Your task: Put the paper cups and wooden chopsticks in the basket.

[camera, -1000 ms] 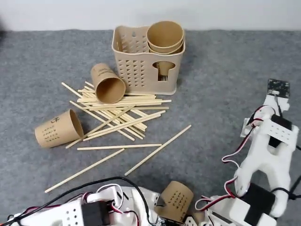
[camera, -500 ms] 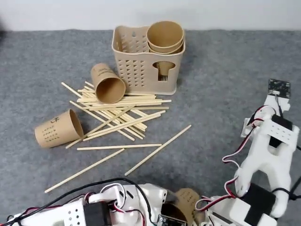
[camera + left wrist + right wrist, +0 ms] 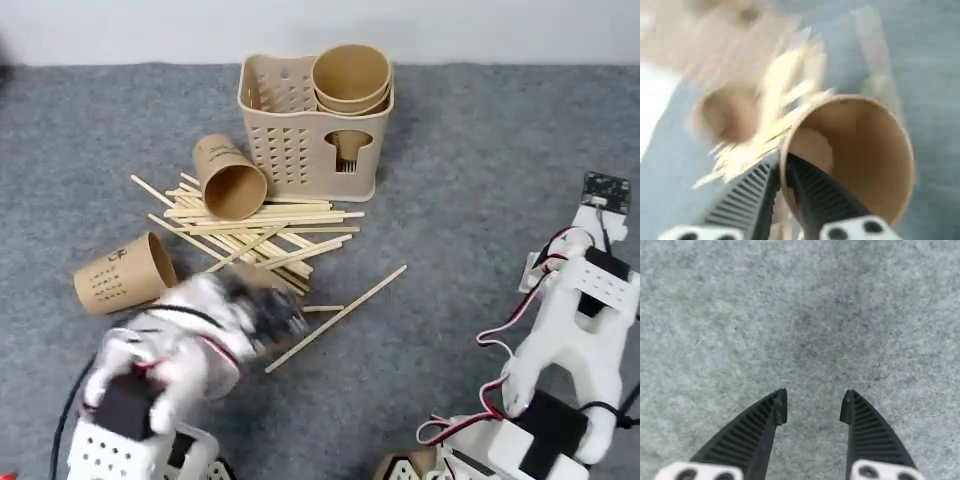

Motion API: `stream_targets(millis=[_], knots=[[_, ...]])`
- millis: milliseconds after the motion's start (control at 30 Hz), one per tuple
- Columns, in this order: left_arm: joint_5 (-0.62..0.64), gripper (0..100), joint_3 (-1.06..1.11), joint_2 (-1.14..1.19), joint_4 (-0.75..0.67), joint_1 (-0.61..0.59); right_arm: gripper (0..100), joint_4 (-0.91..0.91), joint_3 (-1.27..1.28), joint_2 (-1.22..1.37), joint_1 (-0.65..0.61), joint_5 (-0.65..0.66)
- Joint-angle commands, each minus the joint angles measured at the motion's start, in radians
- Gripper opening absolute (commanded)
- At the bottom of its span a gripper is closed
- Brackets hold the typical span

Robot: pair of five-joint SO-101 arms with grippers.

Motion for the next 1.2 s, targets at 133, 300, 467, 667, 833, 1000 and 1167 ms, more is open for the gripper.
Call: stream_targets(millis=[133, 300, 467, 667, 833, 1000, 1167], knots=[[0.353, 1, 0.062, -0.008, -0.517, -0.192, 19.3, -0.007, 0.011, -0.137, -0.082, -0.072], [0.537, 1, 0.064, -0.006, -0.736, -0.04, 19.3, -0.007, 0.08, -0.223, -0.214, -0.121], [0.572, 1, 0.053, 0.044, -0.907, 0.011, 19.2, -0.007, 0.149, -0.298, -0.306, -0.175], [0.792, 1, -0.231, 0.348, -0.928, -0.058, 19.2, -0.015, 0.213, -0.34, -0.328, -0.176], [0.974, 1, -0.631, 0.664, -0.807, -0.064, 19.2, -0.015, 0.213, -0.341, -0.331, -0.176], [1.138, 1, -1.032, 0.899, -0.591, 0.0, 19.2, -0.013, 0.213, -0.341, -0.331, -0.178], [1.33, 1, -1.296, 1.092, -0.514, 0.017, 19.2, -0.015, 0.213, -0.341, -0.331, -0.178]])
